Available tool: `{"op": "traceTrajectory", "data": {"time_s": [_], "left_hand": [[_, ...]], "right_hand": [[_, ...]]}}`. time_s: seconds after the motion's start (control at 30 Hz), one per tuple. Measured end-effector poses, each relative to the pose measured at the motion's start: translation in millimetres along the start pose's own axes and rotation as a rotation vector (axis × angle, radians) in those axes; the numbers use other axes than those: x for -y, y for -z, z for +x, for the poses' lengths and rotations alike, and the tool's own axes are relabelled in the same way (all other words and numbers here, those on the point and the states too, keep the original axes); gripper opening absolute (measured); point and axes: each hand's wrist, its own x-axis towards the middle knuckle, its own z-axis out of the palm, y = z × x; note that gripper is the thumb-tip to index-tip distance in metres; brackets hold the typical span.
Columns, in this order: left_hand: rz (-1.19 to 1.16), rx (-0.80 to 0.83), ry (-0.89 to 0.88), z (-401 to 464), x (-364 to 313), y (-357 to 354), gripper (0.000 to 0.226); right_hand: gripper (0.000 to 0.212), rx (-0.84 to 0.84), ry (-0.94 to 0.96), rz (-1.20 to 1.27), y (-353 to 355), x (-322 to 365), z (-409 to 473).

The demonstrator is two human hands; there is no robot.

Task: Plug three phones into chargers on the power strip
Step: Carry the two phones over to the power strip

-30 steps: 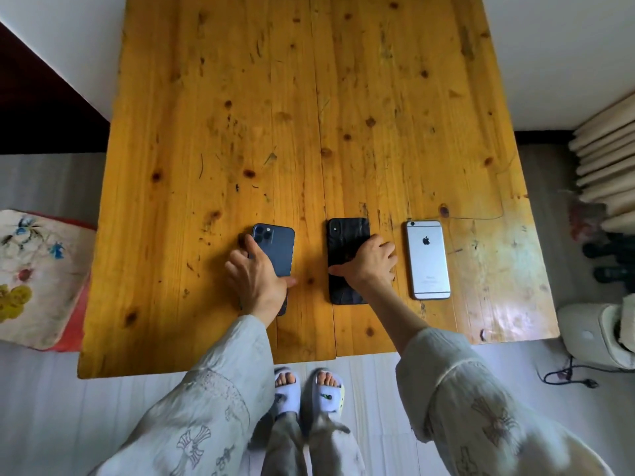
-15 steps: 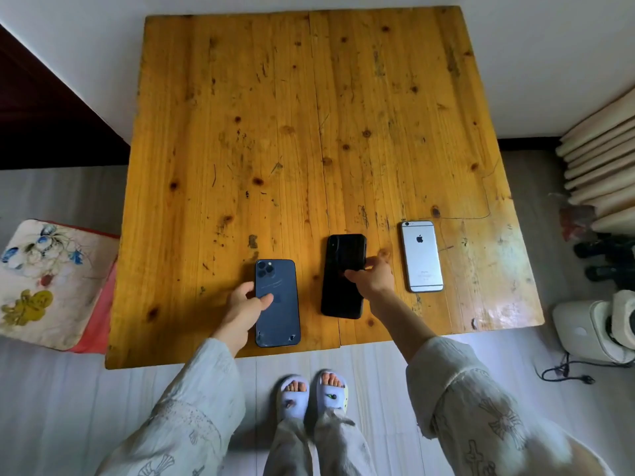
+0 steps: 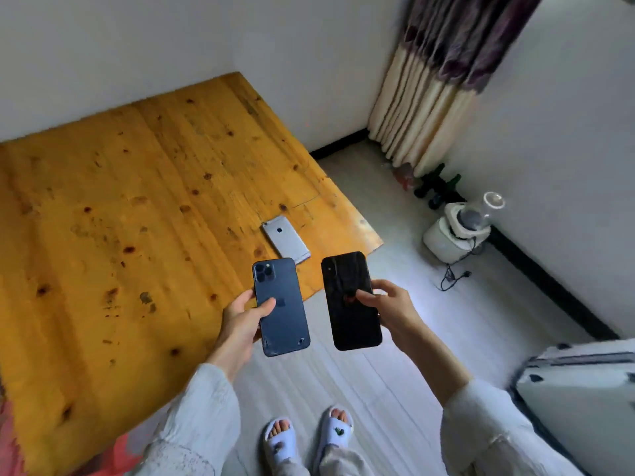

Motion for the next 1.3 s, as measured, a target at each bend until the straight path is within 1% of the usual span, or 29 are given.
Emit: {"op": "traceTrajectory", "data": {"time_s": [0.07,0.17,0.3,0.4,0.53,0.63,0.77,0.9,1.03,1.17,1.3], "left_hand": [[0.072,0.104,-0.040,-18.9,-6.8,-43.6,0.037],[0.193,0.288,-0.082,-54.9,-9.2,-116.8,0.036],[0.354,0.508,-0.152,-123.7,14.6,-221.1,0.032],[0.437,0.681,-0.149,-187.2,55.9,-300.3,0.032],[0.549,0.912,-0.147,-280.7,130.7,-406.0,0.030],[0.649,1.095,-0.146,-353.5,193.4,-477.6,0.030],[0.779,1.332,-0.118,-447.1,278.5,-556.7,0.027],[0.880,1.514,-0.047,-534.5,366.9,-621.4,0.026],[0.986,1.717,0.010,-616.7,452.4,-674.6,0.022],[1.088,1.883,0.066,-698.7,527.8,-723.5,0.012],[1.185,2.018,0.126,-781.3,597.0,-755.1,0.014]], "right_hand": [[0.013,-0.086,0.029,0.070,48.1,-6.1,-24.2],[0.009,-0.235,0.082,0.193,126.2,-22.8,-66.0],[0.009,-0.436,0.154,0.356,234.9,-69.5,-136.3],[0.011,-0.575,0.193,0.494,315.4,-119.5,-198.0],[0.008,-0.817,0.217,0.628,413.1,-194.0,-289.2],[0.017,-1.010,0.209,0.741,473.6,-254.4,-359.6],[0.013,-1.273,0.173,0.874,531.4,-333.0,-445.5],[0.014,-1.542,0.130,0.978,576.9,-402.6,-517.1],[0.012,-1.699,0.093,1.073,619.5,-462.5,-580.6],[0.023,-1.869,0.051,1.157,656.1,-510.1,-638.7],[0.013,-2.001,0.023,1.222,684.0,-551.0,-694.8]]}}
